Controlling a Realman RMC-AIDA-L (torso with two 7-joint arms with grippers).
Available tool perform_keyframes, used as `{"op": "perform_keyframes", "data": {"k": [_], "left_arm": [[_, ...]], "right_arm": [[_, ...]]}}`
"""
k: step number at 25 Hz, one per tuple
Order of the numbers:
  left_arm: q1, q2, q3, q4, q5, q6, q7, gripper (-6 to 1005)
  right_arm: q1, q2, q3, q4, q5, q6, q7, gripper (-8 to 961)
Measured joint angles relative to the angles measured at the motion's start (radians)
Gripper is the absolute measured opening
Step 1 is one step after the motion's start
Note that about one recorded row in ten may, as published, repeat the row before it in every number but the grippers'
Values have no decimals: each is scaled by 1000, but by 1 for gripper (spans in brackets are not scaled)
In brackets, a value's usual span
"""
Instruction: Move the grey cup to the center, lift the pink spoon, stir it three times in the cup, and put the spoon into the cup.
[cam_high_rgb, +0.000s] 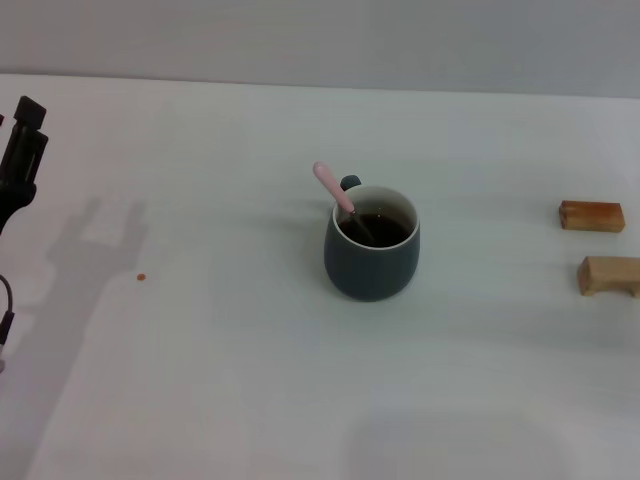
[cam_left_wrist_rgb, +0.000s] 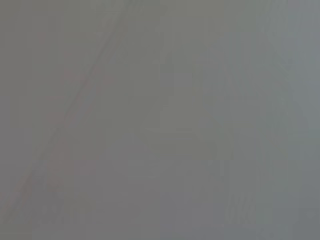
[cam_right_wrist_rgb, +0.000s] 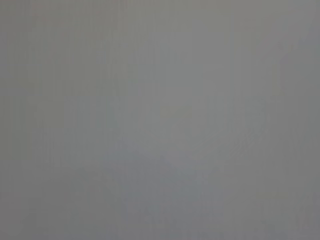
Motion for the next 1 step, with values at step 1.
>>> {"op": "perform_keyframes", "data": {"k": [1], "left_arm": [[0,0,0,0,0,0,0,618]], "right_arm": [[0,0,0,0,0,0,0,581]]}}
